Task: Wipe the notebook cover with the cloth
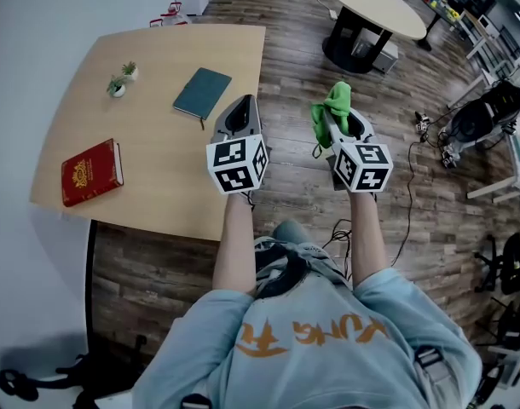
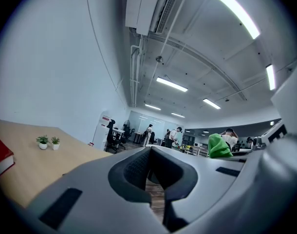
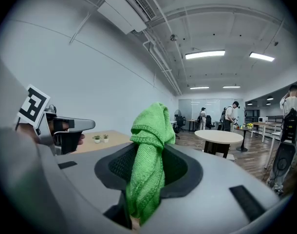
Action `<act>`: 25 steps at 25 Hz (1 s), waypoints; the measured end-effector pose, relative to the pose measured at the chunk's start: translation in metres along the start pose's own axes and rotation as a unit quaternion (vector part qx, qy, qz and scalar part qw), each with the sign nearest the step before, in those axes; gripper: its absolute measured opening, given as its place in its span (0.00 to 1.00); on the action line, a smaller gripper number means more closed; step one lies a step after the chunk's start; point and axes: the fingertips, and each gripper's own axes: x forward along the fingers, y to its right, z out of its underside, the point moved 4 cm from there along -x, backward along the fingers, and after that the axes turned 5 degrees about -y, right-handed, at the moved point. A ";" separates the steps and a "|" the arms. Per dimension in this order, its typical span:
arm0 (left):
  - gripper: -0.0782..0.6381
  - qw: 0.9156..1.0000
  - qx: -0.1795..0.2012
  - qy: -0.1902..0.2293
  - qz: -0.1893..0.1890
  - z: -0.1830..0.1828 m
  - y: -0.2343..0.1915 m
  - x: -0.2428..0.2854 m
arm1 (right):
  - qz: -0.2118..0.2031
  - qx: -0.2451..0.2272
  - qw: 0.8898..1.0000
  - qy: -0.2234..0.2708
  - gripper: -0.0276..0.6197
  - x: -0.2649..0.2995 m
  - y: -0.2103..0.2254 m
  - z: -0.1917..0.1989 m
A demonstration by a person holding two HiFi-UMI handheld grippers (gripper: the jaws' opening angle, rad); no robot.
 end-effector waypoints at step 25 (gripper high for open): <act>0.13 0.996 -0.037 -0.078 -0.015 0.075 0.000 0.190 | -0.017 0.077 0.994 -0.079 0.24 0.156 0.137 0.060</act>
